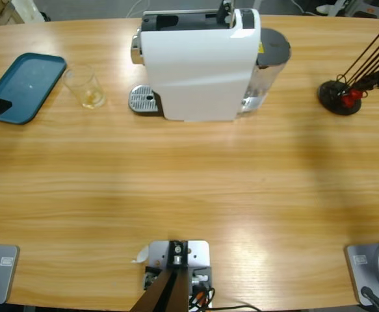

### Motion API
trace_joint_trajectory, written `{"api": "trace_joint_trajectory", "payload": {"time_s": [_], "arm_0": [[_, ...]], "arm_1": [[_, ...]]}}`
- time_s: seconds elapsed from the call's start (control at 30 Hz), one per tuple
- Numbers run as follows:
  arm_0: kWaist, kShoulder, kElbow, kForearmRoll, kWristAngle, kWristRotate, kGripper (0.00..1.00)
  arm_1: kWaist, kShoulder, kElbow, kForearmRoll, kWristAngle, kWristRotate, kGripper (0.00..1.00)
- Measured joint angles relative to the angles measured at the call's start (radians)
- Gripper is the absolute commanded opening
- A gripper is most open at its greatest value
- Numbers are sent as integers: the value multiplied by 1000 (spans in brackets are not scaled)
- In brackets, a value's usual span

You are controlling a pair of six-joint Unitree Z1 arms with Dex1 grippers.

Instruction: Pour coffee

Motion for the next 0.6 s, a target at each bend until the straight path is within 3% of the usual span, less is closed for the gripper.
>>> {"api": "trace_joint_trajectory", "payload": {"time_s": [0.6], "arm_0": [[-2, -8, 5, 0, 0, 0, 858]], "arm_1": [[-5, 0, 0, -10, 15, -23, 503]]}}
